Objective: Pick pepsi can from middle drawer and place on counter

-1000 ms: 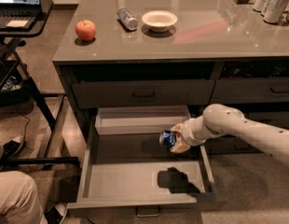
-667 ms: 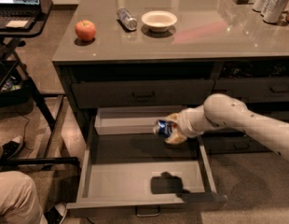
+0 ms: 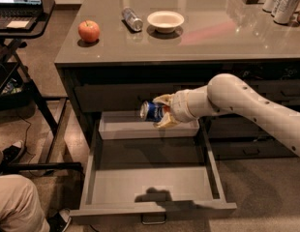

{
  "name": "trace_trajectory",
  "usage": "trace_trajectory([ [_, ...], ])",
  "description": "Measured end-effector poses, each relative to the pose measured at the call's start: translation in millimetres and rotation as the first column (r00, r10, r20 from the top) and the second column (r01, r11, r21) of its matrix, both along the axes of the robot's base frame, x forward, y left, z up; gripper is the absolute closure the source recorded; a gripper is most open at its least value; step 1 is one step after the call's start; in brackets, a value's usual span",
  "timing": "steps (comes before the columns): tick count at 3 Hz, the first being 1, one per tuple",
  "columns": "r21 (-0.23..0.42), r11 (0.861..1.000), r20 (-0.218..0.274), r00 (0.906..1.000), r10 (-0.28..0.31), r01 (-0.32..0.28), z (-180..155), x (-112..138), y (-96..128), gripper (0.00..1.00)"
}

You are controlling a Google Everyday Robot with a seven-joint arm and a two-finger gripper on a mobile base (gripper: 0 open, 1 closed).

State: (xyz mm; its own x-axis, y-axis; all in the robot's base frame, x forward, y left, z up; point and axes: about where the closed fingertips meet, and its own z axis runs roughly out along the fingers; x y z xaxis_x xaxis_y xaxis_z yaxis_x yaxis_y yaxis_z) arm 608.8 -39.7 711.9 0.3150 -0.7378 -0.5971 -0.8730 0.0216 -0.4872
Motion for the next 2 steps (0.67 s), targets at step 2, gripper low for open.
trace_trajectory([
  [2,0.046,0.999,0.065,0.9976,0.024,-0.027,33.3,0.2,5.1,1.0],
])
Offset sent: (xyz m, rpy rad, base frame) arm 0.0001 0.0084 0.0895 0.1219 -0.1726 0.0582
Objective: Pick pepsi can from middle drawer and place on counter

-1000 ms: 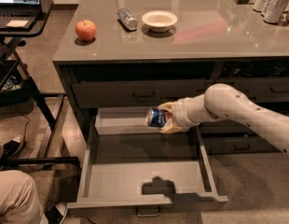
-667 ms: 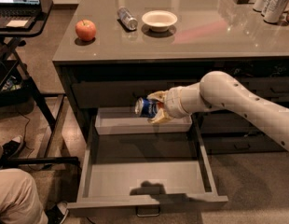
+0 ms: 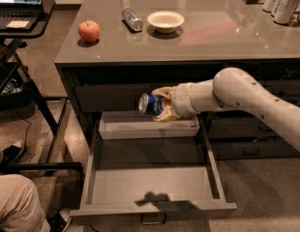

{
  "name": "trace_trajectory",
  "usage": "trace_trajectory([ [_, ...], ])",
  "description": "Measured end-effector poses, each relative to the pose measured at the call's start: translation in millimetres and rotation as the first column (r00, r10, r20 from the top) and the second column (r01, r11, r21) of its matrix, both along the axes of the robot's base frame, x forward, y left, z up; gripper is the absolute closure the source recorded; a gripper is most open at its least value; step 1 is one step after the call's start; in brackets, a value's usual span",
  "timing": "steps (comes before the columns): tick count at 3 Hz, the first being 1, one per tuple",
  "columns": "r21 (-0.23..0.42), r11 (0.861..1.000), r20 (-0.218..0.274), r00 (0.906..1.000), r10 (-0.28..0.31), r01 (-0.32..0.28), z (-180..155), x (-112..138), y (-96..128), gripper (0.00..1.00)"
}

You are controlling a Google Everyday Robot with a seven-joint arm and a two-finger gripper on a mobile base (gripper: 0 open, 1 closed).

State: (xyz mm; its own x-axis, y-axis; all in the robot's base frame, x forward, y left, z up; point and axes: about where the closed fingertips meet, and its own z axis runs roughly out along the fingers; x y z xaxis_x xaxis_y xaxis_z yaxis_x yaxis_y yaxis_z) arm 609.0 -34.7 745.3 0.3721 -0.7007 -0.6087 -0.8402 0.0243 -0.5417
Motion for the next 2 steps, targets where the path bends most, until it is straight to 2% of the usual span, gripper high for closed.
trace_trajectory([
  [1,0.061,0.997,0.128,0.9906,0.048,-0.057,74.7,7.0,17.7,1.0],
  [2,0.126,0.985,0.237,0.9677,0.085,-0.118,145.9,21.5,41.0,1.0],
])
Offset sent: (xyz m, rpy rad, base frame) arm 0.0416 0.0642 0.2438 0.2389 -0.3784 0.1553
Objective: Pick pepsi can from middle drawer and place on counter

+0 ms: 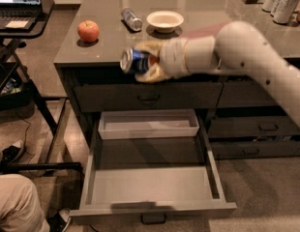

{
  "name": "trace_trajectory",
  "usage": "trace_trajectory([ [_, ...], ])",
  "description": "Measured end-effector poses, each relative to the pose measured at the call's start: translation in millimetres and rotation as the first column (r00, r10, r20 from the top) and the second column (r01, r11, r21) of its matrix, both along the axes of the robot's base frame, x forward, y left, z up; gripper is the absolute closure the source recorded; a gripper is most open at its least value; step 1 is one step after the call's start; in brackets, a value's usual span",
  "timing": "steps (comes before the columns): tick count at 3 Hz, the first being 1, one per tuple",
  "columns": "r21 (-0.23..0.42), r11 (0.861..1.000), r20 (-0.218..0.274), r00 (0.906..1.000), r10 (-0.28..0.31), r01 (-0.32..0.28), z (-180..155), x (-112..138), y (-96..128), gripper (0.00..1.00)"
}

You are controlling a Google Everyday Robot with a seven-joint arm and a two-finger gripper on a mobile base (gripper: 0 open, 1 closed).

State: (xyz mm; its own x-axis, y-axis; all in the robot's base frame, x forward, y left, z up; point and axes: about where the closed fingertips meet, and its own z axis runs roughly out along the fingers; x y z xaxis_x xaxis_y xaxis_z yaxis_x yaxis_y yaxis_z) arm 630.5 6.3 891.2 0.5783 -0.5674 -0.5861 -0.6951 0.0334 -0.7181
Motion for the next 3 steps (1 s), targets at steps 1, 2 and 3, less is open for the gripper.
trace_trajectory([
  [1,0.097,0.995,0.067,0.9975,-0.02,0.013,54.7,39.3,12.1,1.0],
  [2,0.097,0.995,0.067,0.9975,-0.02,0.013,54.7,39.3,12.1,1.0],
  [3,0.049,0.996,0.025,0.997,-0.073,0.072,54.6,38.4,9.5,1.0],
])
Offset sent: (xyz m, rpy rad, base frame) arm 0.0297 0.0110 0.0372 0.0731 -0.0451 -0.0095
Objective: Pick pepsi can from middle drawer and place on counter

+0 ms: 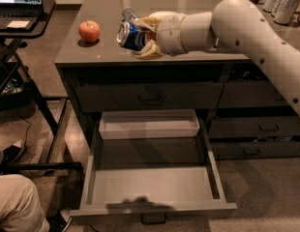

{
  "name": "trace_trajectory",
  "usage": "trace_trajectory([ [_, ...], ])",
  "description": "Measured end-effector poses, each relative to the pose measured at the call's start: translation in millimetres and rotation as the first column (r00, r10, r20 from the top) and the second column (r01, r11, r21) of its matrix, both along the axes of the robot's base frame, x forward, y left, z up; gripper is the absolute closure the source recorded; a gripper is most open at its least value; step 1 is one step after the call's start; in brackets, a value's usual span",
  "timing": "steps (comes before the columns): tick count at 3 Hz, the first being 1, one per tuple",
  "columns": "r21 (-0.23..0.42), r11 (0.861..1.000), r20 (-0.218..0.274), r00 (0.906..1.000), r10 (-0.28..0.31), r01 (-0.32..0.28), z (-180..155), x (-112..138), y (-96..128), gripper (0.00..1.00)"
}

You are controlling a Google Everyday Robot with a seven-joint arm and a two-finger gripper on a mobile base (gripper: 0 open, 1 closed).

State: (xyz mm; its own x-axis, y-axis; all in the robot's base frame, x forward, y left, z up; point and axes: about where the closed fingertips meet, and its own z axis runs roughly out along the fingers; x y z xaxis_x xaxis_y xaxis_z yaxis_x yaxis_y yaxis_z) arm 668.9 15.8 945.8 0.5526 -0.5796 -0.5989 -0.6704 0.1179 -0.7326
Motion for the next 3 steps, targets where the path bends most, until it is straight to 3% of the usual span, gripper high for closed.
trace_trajectory([
  [1,-0.147,0.985,-0.044,0.9937,-0.103,0.095,-8.4,16.7,-4.3,1.0],
  [2,-0.237,0.946,-0.118,0.9604,-0.252,0.219,-39.8,42.0,-37.5,1.0],
  [3,-0.229,0.92,-0.184,0.9144,-0.361,0.317,-67.0,65.0,-68.9,1.0],
])
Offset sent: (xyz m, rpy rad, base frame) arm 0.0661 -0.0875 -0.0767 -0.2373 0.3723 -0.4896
